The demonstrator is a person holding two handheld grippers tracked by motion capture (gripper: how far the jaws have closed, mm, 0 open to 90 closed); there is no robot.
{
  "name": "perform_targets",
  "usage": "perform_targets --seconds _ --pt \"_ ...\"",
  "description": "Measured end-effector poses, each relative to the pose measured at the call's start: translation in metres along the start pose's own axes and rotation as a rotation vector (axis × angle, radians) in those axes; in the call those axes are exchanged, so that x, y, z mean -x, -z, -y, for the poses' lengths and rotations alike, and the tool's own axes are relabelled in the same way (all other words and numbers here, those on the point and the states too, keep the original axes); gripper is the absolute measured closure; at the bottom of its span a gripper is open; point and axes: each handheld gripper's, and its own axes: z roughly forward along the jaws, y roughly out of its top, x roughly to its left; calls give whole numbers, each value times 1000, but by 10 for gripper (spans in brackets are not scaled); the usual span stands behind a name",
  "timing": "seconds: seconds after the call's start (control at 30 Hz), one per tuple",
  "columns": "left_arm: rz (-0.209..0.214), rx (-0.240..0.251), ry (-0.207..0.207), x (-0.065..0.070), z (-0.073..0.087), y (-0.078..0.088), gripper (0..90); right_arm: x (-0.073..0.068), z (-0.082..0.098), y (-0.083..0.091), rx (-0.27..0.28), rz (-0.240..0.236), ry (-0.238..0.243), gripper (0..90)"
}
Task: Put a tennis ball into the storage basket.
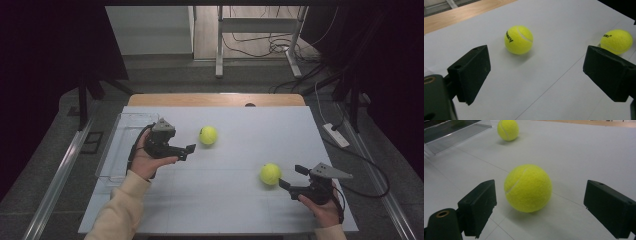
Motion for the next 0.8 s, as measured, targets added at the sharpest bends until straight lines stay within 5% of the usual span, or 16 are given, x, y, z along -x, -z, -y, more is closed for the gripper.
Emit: perform_targets --seconds 0.8 --pt "-28 -87 -16 -10 -31 -30 83 1 2 -1 -3 -1 -4 114"
